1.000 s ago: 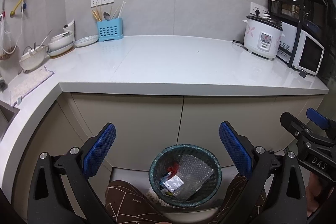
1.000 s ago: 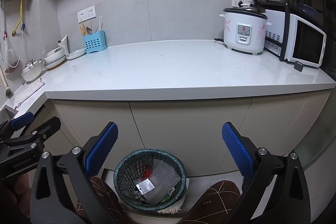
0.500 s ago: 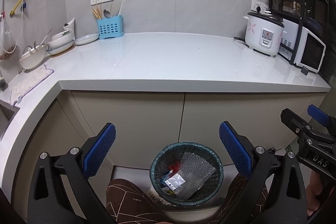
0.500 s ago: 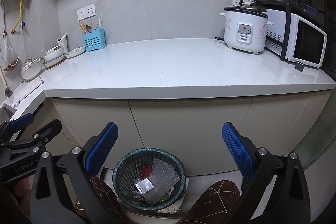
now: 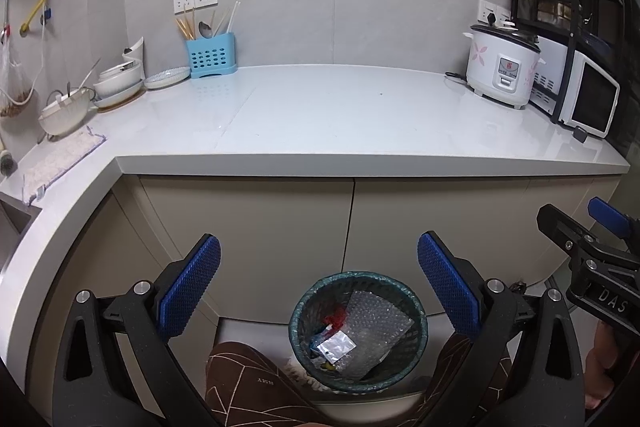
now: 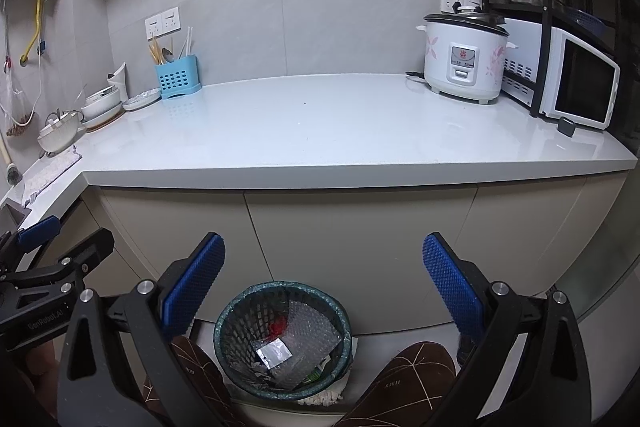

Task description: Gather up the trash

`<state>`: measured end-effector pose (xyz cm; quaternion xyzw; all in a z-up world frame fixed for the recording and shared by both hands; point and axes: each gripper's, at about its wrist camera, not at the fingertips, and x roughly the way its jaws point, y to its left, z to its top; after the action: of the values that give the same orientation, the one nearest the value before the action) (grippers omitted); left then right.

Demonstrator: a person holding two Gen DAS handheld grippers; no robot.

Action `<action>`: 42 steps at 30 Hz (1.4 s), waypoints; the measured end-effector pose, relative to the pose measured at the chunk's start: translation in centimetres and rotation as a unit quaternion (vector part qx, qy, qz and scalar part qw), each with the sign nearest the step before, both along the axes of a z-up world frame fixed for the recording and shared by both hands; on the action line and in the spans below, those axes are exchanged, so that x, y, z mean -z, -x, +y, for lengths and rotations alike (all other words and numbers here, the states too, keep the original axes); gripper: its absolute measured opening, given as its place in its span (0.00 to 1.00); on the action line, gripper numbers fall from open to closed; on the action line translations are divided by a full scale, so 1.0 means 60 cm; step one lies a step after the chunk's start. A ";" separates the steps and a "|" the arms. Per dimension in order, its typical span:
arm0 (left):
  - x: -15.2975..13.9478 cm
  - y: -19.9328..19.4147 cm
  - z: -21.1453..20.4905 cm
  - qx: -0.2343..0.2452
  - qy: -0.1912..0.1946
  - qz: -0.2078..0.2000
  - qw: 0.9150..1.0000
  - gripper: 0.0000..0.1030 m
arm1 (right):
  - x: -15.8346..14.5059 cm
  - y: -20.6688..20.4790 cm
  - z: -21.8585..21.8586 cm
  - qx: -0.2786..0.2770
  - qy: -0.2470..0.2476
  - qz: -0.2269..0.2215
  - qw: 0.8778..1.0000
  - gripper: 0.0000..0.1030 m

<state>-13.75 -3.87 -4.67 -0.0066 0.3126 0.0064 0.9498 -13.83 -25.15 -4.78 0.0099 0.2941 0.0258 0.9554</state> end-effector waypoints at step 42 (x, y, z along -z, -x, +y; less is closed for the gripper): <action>0.002 0.008 -0.015 0.016 -0.017 0.009 1.000 0.94 | -0.014 0.024 -0.008 0.008 -0.001 -0.014 1.000 0.93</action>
<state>-14.20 -4.79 -4.76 0.0143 0.3212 -0.0037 0.9469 -15.29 -25.62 -3.96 0.0128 0.2805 0.0184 0.9596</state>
